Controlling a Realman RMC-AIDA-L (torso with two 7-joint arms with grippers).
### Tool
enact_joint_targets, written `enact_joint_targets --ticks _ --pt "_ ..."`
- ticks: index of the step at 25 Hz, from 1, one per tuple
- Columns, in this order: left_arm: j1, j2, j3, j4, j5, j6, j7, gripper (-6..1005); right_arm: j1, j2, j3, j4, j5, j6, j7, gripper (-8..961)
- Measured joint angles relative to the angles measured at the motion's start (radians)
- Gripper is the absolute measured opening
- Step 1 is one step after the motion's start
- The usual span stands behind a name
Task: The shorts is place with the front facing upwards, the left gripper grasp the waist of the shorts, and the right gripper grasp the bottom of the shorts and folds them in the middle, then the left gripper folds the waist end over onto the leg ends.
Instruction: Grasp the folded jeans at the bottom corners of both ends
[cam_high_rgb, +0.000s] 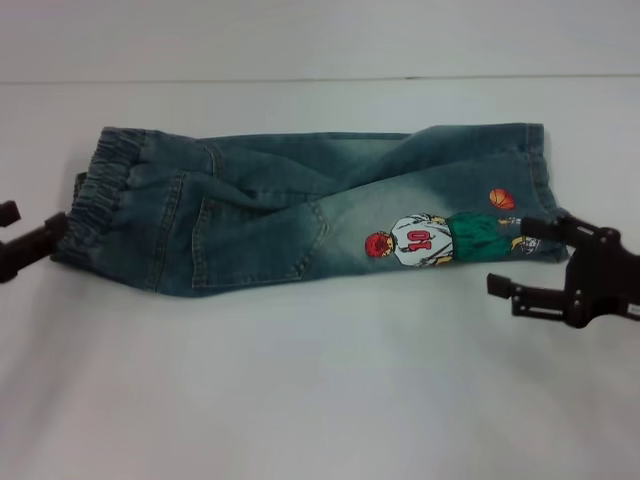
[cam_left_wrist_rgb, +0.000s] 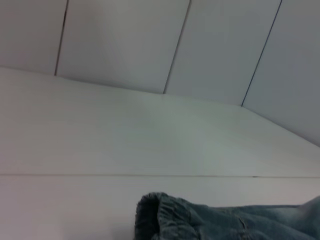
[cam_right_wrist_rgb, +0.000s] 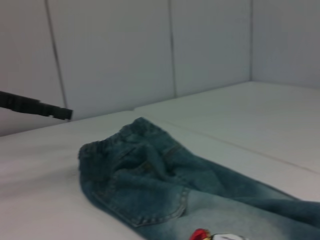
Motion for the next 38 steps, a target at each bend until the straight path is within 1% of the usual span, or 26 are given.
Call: enact_joint_targets --ticks 6,9,12,17,18,22,28,31,38 --pt "-0.013 0.0 0.011 -0.022 0.046 -0.054 0.01 831 0.005 0.0 -0.007 0.01 -0.005 -0.024 0.0 952" --pt "-0.039 0.002 0.031 -0.043 0.102 -0.146 0.012 830 0.005 0.0 -0.007 0.015 -0.005 -0.045 0.0 952" --pt "-0.066 0.005 0.058 -0.081 0.129 -0.228 0.038 829 0.008 0.0 -0.007 0.02 -0.005 -0.062 0.0 952" --pt "-0.093 0.007 0.095 -0.097 0.165 -0.283 0.082 822 0.011 0.0 -0.007 0.025 0.0 -0.085 0.0 951" --pt "-0.105 0.013 0.102 -0.097 0.191 -0.291 0.079 820 0.012 0.0 -0.007 0.025 0.0 -0.091 0.0 951" --pt "-0.112 0.021 0.098 -0.093 0.215 -0.286 0.068 811 0.017 0.0 -0.007 0.026 0.001 -0.096 0.007 951" --pt "-0.118 0.025 0.099 -0.092 0.244 -0.284 0.063 798 0.021 0.001 -0.007 0.026 0.001 -0.096 0.01 949" --pt "-0.131 0.028 0.1 -0.093 0.283 -0.281 0.038 792 0.024 0.003 -0.007 0.026 0.001 -0.097 0.011 948" --pt "-0.149 0.035 0.102 -0.099 0.325 -0.276 -0.003 477 0.034 0.003 -0.007 0.027 0.001 -0.088 0.012 946"
